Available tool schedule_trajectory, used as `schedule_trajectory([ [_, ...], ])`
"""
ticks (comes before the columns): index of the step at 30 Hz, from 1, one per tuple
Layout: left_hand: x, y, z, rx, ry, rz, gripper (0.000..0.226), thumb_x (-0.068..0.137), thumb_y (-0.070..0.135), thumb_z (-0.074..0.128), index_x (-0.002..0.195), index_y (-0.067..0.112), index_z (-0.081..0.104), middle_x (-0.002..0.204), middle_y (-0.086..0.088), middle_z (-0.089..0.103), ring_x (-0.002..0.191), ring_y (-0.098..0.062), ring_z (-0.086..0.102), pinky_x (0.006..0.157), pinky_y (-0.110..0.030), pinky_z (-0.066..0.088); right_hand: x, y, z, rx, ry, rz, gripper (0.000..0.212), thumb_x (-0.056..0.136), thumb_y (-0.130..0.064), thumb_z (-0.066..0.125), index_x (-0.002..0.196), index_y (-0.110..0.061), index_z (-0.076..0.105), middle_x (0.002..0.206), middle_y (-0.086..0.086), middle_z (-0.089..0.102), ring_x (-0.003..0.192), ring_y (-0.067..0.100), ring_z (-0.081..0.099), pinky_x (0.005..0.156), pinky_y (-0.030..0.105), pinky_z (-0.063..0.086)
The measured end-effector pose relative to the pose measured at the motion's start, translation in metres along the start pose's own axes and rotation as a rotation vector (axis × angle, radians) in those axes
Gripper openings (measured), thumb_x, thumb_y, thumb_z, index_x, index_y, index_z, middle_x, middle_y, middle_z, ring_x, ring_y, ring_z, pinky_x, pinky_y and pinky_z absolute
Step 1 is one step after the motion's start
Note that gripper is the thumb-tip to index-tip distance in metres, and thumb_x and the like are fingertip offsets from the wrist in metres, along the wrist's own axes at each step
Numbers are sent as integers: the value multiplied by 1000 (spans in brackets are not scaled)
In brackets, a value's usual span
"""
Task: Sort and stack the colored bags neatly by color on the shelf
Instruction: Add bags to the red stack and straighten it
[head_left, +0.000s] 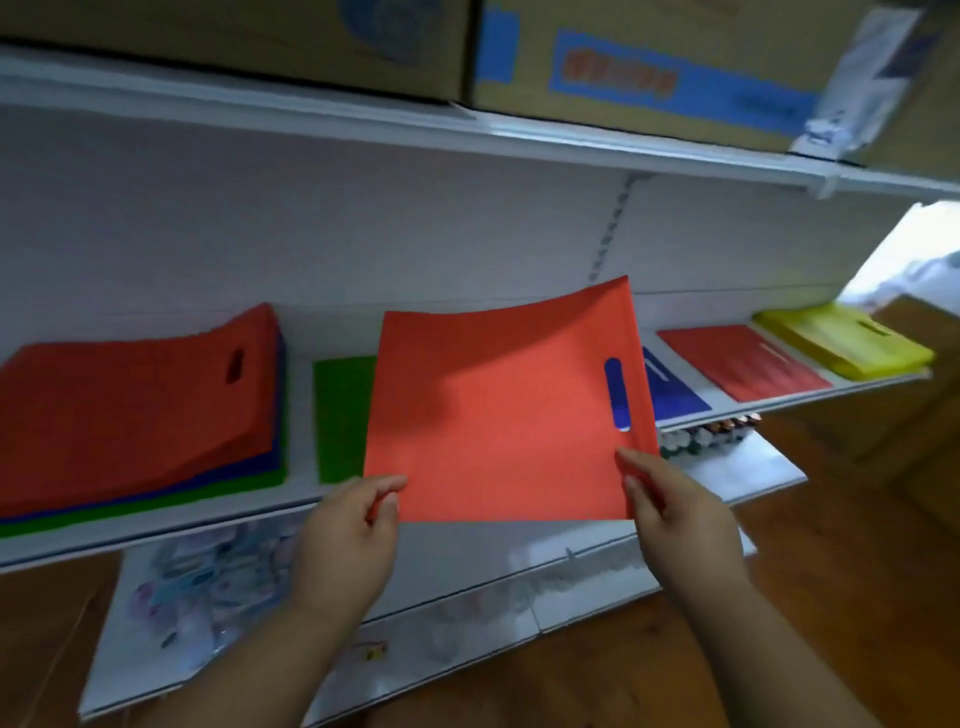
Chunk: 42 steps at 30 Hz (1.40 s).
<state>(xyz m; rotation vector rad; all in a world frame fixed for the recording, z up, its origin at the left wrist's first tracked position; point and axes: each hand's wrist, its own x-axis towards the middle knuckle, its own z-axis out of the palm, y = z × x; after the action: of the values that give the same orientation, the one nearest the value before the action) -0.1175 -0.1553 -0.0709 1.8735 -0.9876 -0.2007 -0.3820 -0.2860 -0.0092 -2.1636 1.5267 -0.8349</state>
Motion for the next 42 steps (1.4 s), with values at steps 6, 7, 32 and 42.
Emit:
schedule_trajectory([
  [6,-18,86,142,-3,-140,124,31,83,28,53,105,26,74,104,7,71,94,-14,64,80,-24,46,23,134,-91,-103,74,138,30,97,-27,57,124,-37,65,114,-4,71,99,20,66,83,31,51],
  [7,-19,101,163,10,-153,152,30,84,27,53,106,26,74,105,7,71,94,-14,64,80,-25,46,30,156,-103,-103,84,151,30,96,-26,57,124,-37,65,115,-4,71,99,21,66,84,32,52],
  [32,118,242,437,244,-196,271,19,85,7,68,95,21,75,84,5,62,67,-16,60,58,-27,47,298,384,-165,-172,45,194,30,89,-33,67,117,-21,68,112,-1,67,102,19,61,85,29,46],
  [42,121,294,556,522,-69,118,16,84,16,71,97,23,78,88,-5,69,74,-27,66,63,-32,51,440,495,-177,-250,-122,-12,24,92,-33,64,110,-19,72,107,7,70,99,29,63,80,34,47],
])
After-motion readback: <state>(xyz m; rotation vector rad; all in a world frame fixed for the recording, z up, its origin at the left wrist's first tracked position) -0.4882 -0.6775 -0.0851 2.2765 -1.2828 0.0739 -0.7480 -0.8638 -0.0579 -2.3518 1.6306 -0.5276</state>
